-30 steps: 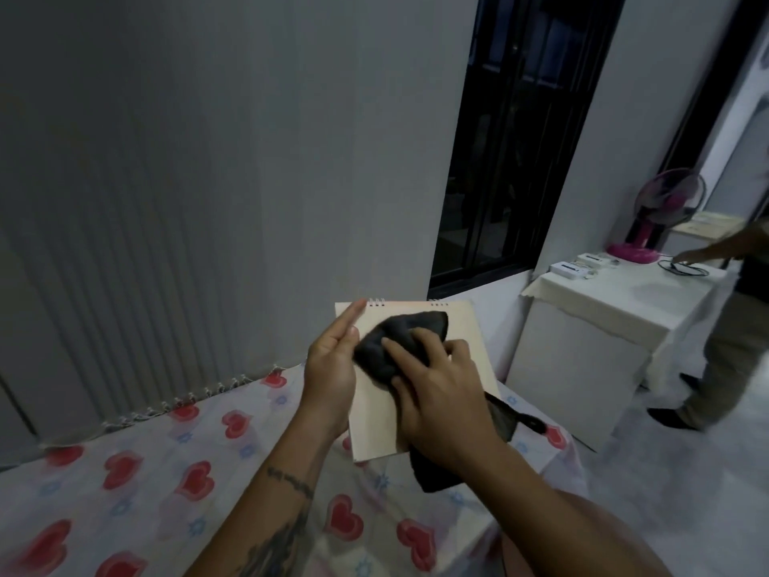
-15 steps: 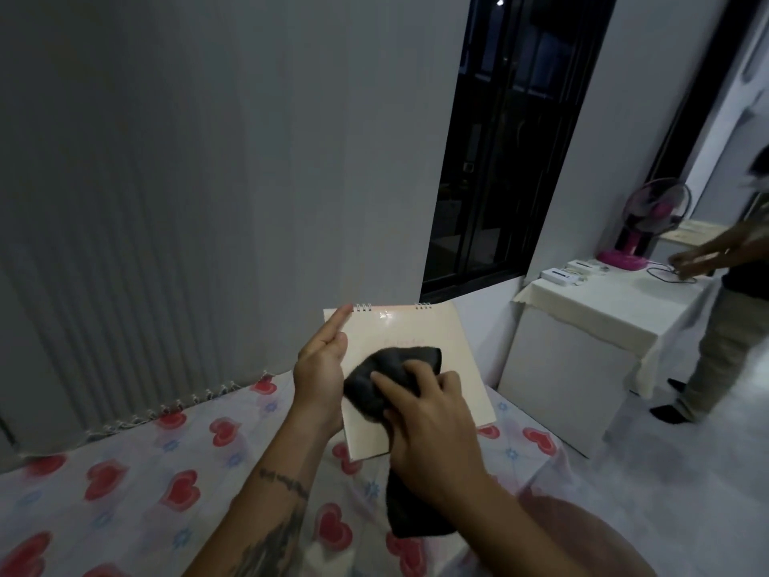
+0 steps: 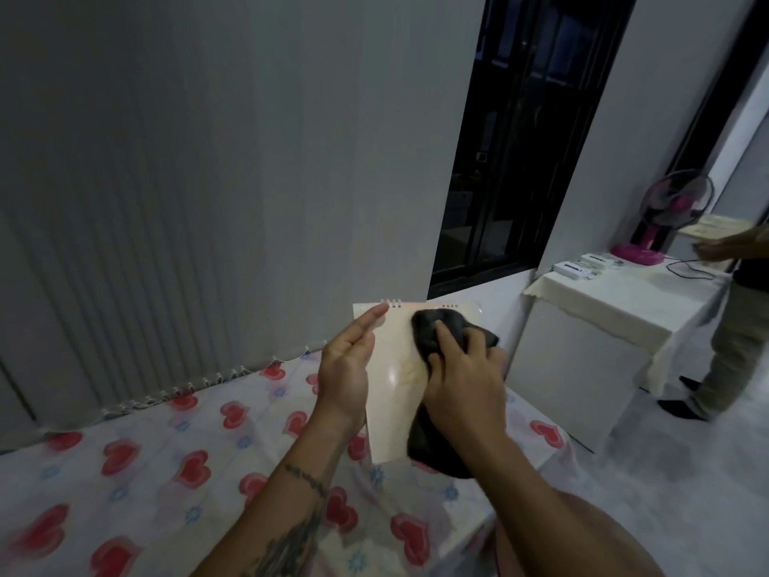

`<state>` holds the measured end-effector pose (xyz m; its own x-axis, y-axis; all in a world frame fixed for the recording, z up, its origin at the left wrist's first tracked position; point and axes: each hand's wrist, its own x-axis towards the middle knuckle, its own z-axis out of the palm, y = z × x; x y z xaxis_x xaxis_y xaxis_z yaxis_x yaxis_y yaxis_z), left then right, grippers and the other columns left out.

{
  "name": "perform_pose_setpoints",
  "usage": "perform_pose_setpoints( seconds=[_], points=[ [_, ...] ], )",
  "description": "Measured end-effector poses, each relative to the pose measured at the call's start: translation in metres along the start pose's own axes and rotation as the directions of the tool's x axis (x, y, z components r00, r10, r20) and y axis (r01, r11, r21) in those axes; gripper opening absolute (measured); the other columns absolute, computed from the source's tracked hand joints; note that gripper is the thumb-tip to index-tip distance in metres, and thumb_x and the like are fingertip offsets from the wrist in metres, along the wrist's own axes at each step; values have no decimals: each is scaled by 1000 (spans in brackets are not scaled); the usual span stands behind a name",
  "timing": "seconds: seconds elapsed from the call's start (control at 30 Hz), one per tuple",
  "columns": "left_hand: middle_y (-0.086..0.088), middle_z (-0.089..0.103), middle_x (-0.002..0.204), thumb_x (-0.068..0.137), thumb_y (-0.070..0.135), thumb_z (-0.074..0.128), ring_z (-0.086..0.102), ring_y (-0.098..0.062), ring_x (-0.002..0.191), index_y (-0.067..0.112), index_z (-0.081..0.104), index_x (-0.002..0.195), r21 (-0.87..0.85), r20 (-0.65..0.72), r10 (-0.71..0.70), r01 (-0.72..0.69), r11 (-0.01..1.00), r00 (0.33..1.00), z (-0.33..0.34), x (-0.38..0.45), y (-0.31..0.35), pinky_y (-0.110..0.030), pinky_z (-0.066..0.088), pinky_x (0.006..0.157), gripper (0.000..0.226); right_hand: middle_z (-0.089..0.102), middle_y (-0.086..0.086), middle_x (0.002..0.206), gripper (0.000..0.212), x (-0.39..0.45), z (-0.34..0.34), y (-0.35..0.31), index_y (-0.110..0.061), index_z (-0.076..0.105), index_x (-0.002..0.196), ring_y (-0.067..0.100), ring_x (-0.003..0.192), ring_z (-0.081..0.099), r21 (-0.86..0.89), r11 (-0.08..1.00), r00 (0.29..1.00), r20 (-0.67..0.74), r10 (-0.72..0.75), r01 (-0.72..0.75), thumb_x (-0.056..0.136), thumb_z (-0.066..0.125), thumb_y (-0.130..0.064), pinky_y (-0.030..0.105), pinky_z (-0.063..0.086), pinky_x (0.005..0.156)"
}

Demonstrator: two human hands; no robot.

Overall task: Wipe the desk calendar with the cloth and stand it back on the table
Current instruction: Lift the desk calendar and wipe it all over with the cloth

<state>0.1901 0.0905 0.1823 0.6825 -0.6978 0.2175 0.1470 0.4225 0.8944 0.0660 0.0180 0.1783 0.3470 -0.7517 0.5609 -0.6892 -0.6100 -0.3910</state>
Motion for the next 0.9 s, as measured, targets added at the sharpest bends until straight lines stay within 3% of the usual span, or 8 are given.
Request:
perform_pose_setpoints(
  seconds=[0.1,0.2,0.3,0.4,0.5,0.63,0.77,0.9],
  points=[
    [1,68,127,100,3,40,59,-25,121,33,78,105,-88,-17,-37,36,995,999,3,10,9,-41,48,102,48,49,4,132,44,-24,-3,-19,-30,49,136,23,100,44,41,975,975,25,-219,218,93,46,-39,33,48,77],
    [-1,71,120,101,5,40,68,-24,106,33,78,102,-109,-24,-73,70,992,997,-4,16,18,-37,58,84,47,50,4,135,43,-37,-7,-9,-34,53,132,23,100,45,57,920,914,111,-391,387,90,47,-40,30,45,76],
    [2,72,119,102,6,41,69,-24,105,36,78,101,-70,-33,-82,79,994,996,-12,15,17,-42,57,89,47,50,2,137,50,-35,-12,15,-40,56,130,26,101,45,57,895,881,158,-446,443,82,65,-29,34,47,77],
    [0,74,115,102,3,40,71,-24,100,28,77,105,-168,-32,-106,99,981,994,-21,15,14,-39,58,84,45,52,3,134,48,-24,-16,34,-35,60,127,26,99,45,-3,944,938,111,-327,329,80,69,-24,37,47,75],
    [-4,74,115,101,1,40,72,-24,97,25,78,106,-198,2,-140,138,970,990,-20,11,9,-35,59,73,45,47,3,135,44,-2,-15,33,-33,49,135,24,103,39,-88,992,993,71,-90,96,92,55,-30,35,42,80],
    [-6,67,128,101,0,40,64,-26,115,26,76,110,-147,105,-127,142,979,986,1,-1,-4,-41,53,94,46,44,7,132,42,14,-12,7,-33,41,139,29,113,38,-38,997,996,45,75,-73,97,40,-37,41,43,89],
    [-7,68,127,100,1,41,64,-28,114,30,77,107,-163,46,-128,134,977,991,5,1,-4,-42,52,96,47,39,3,135,43,-2,-15,-4,-42,40,137,24,111,38,-41,980,976,113,-188,194,94,45,-42,34,40,86],
    [-5,65,130,102,6,39,63,-29,114,35,77,104,-133,-35,-141,135,982,989,-6,5,3,-48,52,96,48,38,0,134,51,-28,-21,5,-47,39,135,21,103,40,-62,893,872,258,-417,445,86,54,-46,32,45,80]
  ],
)
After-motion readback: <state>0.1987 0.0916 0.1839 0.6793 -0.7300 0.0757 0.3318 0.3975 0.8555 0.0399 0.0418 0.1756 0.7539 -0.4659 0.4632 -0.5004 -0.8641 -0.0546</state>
